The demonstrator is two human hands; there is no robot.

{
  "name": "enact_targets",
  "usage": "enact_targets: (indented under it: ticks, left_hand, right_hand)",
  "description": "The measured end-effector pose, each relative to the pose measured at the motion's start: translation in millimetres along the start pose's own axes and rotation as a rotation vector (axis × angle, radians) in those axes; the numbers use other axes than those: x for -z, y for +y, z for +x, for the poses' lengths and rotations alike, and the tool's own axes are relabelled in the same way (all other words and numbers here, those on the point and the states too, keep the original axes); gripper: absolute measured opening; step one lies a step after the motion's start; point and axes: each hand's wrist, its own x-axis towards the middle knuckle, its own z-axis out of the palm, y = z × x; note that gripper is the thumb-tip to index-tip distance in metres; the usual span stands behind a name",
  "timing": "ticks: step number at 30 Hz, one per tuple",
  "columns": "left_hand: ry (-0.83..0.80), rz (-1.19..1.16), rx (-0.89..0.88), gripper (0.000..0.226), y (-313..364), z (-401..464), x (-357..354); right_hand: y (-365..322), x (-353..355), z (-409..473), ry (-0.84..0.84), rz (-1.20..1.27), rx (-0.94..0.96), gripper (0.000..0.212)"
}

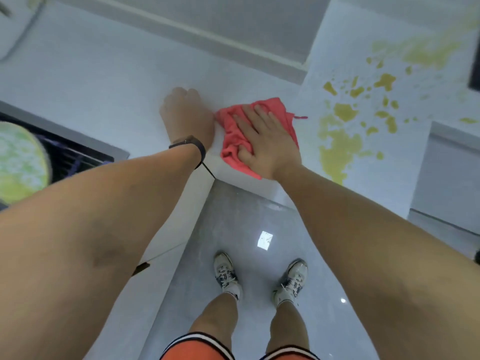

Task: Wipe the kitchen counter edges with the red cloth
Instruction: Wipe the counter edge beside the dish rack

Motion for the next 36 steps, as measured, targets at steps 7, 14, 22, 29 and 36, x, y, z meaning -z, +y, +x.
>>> enact_targets:
  ticks: [7,14,22,29,36]
  left_hand:
    - [-0.090,-0.134,-0.207,0.028,51.3,-39.6,16.4]
    - [-0.135,-0.159,-0.452,0.028,105.8,-40.4,9.8]
    - [-0.167,-0.236,-0.252,0.030,135.8,-70.2,-10.8]
    - [-0.120,-0.162,-0.295,0.030,140.3,-75.2,-14.3]
    - [-0.124,-0.167,-0.265,0.030,142.8,-74.0,-15.2]
  right_hand:
    - [26.6,8.3,-72.0,-0.069,0.020,-0.060,0.071]
    - [94.2,21.9,-140.2,-0.144,-0.026,-0.024,0.067]
    - [141.3,33.6,-171.4,-0.178,-0.022,-0.045,0.069]
    - [164.8,37.2,-163.7,-0.188,0.008,0.018,0.072]
    - [196.0,45.0,-124.4,-0.147,-0.008,0.051,0.075]
